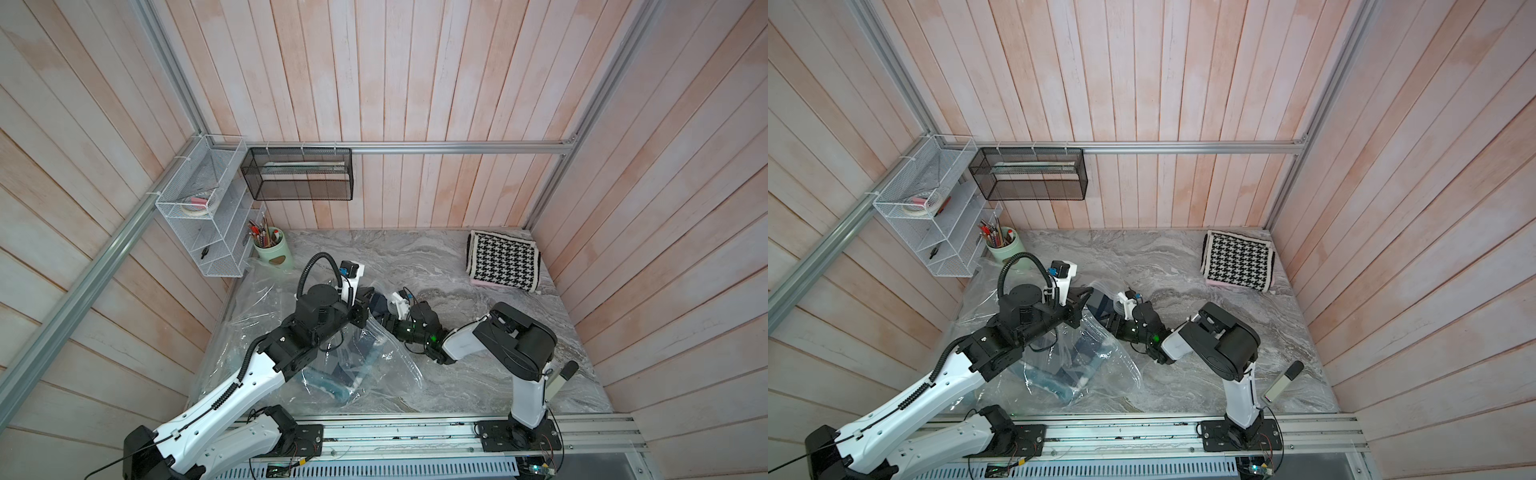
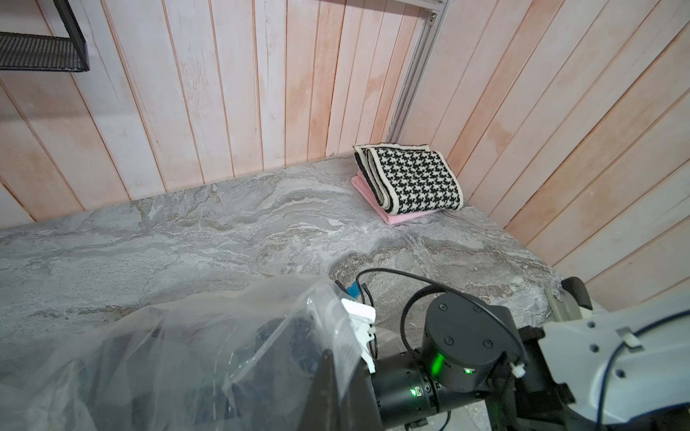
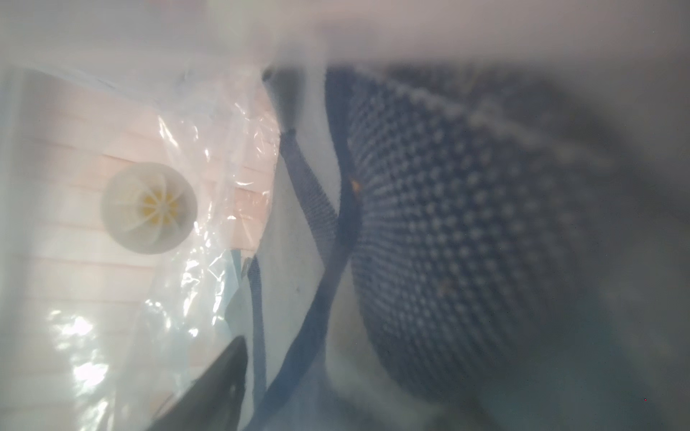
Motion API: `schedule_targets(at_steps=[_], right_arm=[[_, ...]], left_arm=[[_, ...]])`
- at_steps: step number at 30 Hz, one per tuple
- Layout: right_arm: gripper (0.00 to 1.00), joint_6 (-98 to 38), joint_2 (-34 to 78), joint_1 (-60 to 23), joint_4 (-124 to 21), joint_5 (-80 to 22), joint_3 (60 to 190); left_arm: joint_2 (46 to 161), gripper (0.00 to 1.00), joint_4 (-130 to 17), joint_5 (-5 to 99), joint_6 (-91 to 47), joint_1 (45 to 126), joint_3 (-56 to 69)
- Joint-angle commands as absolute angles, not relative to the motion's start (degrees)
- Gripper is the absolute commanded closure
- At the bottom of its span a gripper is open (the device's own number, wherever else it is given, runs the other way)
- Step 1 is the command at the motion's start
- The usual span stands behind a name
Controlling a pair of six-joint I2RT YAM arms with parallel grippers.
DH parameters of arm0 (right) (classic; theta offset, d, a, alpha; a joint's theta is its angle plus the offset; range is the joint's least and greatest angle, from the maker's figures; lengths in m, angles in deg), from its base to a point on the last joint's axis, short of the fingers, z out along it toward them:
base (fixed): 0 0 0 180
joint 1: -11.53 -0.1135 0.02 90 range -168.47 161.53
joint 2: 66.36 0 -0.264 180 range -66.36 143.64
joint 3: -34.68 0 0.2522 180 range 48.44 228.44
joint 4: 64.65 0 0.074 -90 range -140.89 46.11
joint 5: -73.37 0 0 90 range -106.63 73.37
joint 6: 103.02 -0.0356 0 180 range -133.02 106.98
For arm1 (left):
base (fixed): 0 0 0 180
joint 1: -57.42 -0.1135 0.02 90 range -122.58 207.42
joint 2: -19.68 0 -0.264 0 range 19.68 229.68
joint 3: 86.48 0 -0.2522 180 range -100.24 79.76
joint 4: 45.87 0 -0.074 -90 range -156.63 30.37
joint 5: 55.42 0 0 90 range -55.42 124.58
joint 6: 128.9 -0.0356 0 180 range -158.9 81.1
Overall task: Take the blanket out of the vacuum bag
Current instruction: Take out the blanket from the vacuum bag.
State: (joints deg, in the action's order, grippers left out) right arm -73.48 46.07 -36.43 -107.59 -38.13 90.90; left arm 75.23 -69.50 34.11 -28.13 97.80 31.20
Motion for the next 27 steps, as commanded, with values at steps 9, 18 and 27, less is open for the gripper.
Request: schedule_targets(at_steps=[9,18,27], right_arm=[[0.48,-72.17,49.27,-36.87,-106.28,-42.44,98.59],[1.00,-74.18,51.40,-36.95,-111.29,-44.54,98.80],[1.00,-75.49,44.36,-36.79,-112.85,-44.95,92.61]], left_arm=[[72.71,1.00,-66.10,33.96,-26.55,97.66,33.00],[72.86,1.00,-66.93,33.44,-27.94,97.68,32.47],[72.99,1.00,-66.63,27.06,-30.07,97.58,32.39]])
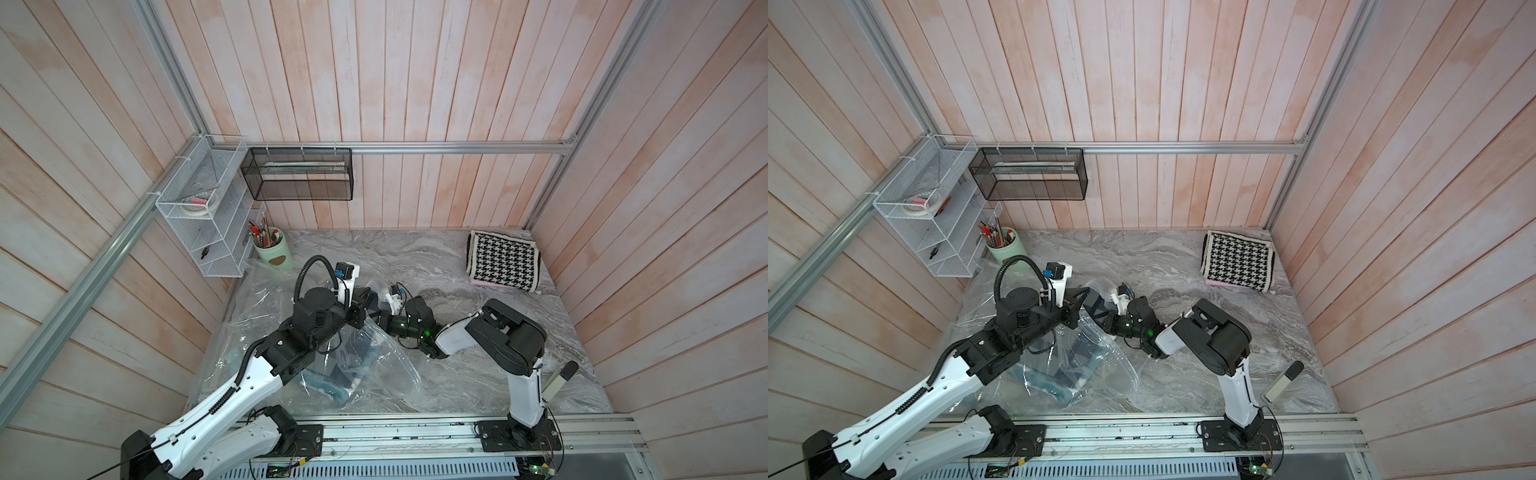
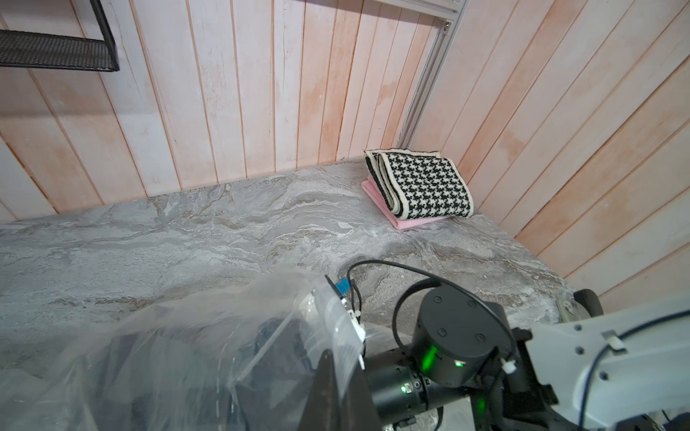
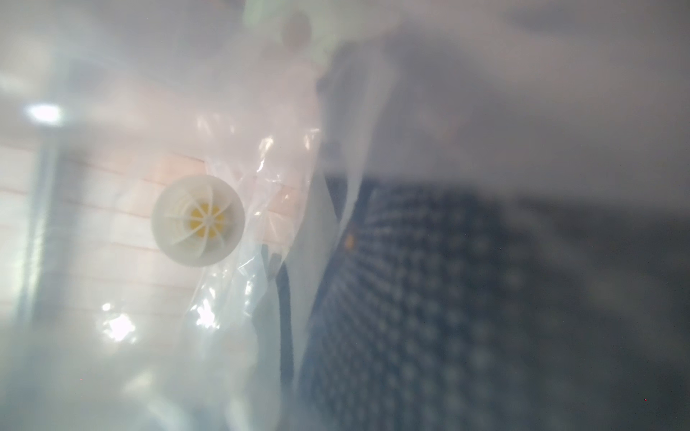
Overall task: Take the blanket out of the vacuum bag
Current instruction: Take out the blanket from the vacuum bag.
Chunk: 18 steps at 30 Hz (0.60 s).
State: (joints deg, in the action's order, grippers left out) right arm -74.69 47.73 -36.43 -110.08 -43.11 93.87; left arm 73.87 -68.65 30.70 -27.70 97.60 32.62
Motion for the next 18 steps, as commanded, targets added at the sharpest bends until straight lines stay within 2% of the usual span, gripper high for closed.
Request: schedule_targets(at_steps=[1,13,18], right_arm=[[1.00,-75.67,43.62,-36.80,-112.64,-44.95,92.26],[1.00,-78.61,39.53,-36.82,-116.49,-44.84,89.49],[1.00,-77.01,36.15,-36.80,-112.47,-44.83,91.31]], left_arm=[[73.19,1.00,-66.18,26.04,-30.55,97.51,32.47],[78.61,1.00,-55.53,29.40,-33.36,91.25,34.12],[79.83,1.00,-53.91,31.16,-32.75,89.67,35.27]])
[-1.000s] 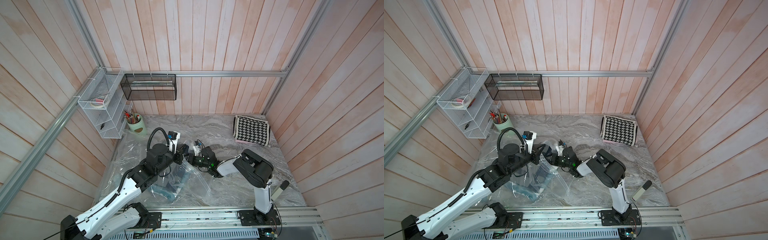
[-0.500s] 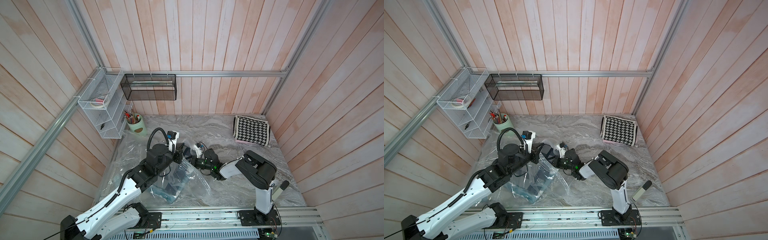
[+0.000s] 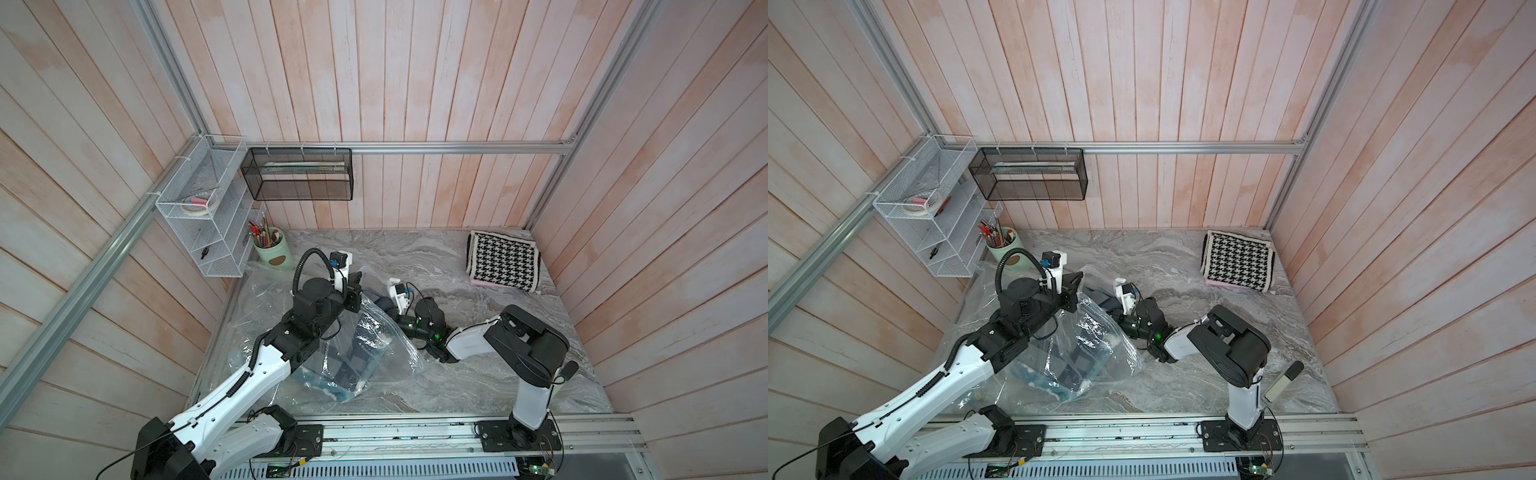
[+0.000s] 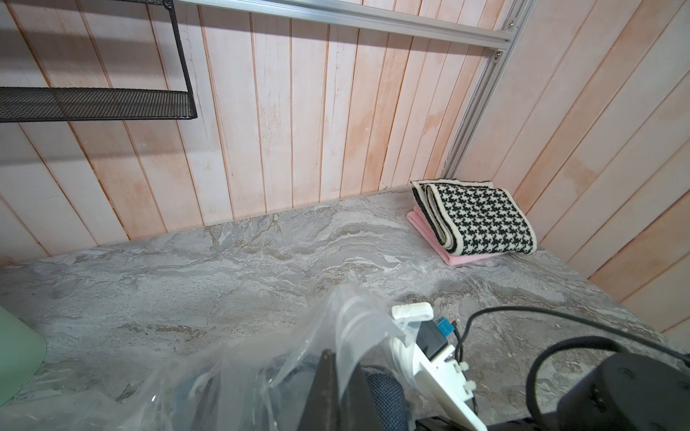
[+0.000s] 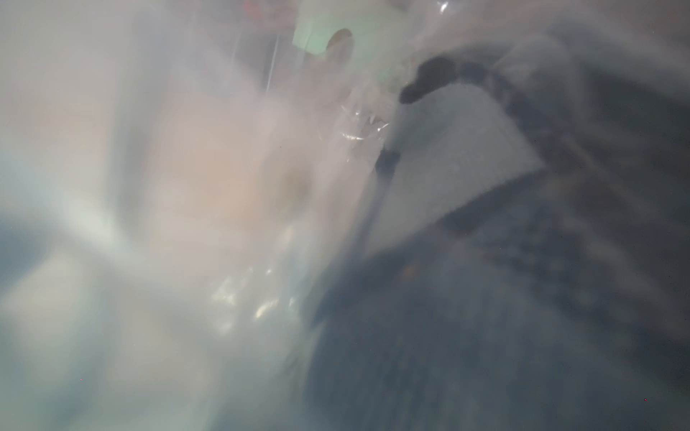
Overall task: Take the blanket out of the vacuum bag
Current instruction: Take out the blanket from the vacuum bag.
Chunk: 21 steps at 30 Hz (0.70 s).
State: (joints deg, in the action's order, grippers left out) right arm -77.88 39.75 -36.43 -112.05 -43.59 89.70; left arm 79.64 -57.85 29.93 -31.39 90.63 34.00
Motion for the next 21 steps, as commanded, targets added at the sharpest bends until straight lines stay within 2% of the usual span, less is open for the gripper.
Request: schedule_targets(at_steps=[1,9,21], right_arm=[[1.00,-76.27,35.66,-36.72,-111.04,-44.96,92.23],[1.00,-70.97,31.12,-36.80,-99.48,-44.76,96.54],[1.00,-67.27,20.22,-33.30,-91.30,-41.76,91.55]], left_arm=[[79.89,1.00,-53.58,31.40,-32.54,89.53,35.58],[78.84,1.00,-54.27,30.81,-32.54,89.05,37.02],[77.68,1.00,-55.40,31.24,-32.83,86.96,37.48]])
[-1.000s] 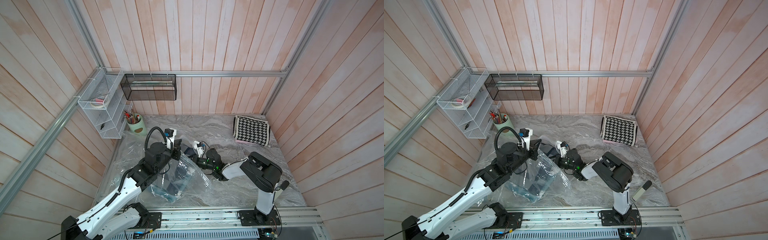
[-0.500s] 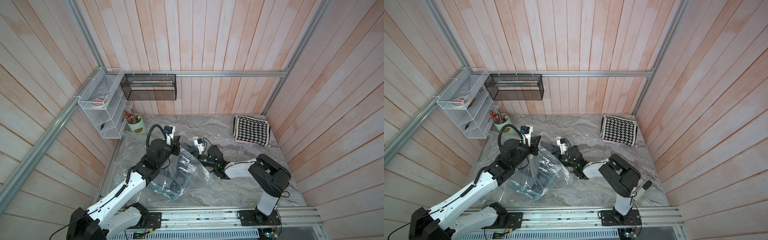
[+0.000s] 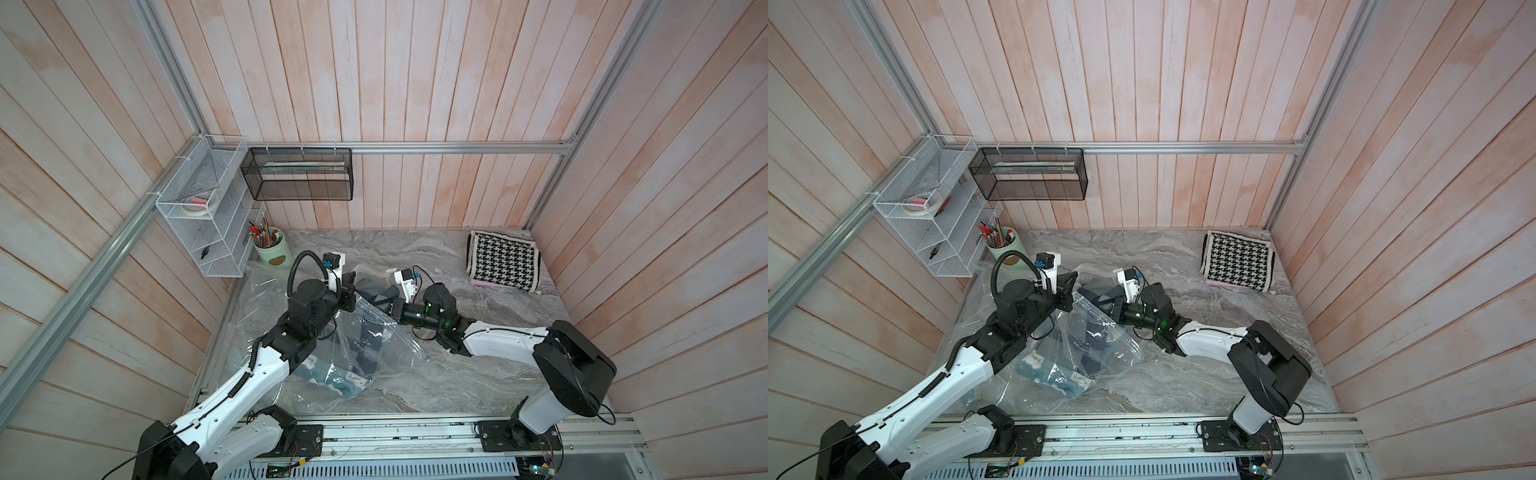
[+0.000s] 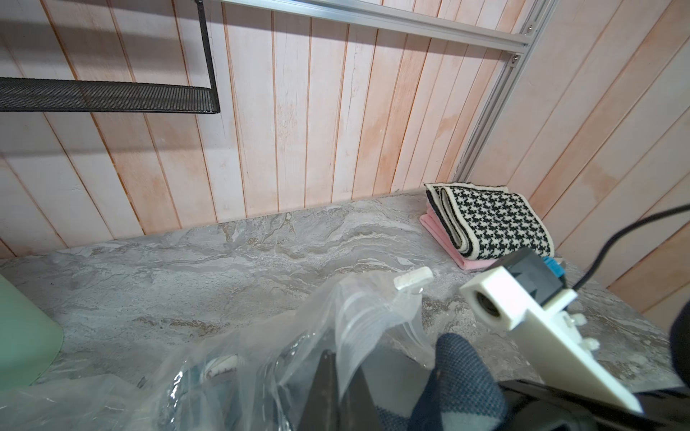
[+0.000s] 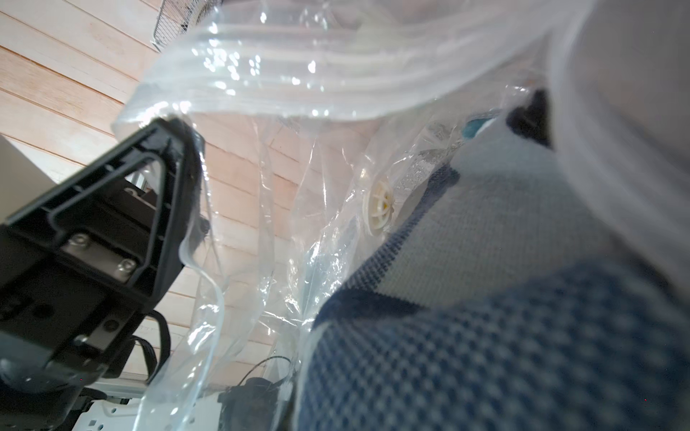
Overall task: Take the blanket out of the vacuum bag
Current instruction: Take out the blanket from the vacuum bag.
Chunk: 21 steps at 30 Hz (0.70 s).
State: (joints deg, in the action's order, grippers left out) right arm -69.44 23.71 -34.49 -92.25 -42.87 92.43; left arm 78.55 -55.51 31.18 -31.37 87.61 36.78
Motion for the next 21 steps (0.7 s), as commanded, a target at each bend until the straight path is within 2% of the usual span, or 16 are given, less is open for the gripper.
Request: schedule_targets(at_steps=[1,15,21], right_arm=[[1.00,-66.89,19.23,-32.91,-90.50,-41.59,91.28],[1.00,-61.29,5.98,-22.60,-79.52,-38.13,82.43],[1.00,-62.00,3.08,-20.40,-80.13,-36.85,75.92]], left_arm=[[77.71,1.00,-55.33,31.31,-32.83,86.95,37.48],[77.43,1.00,-55.94,30.89,-32.72,86.17,38.36],[77.64,1.00,-56.12,31.05,-32.79,85.65,38.53]])
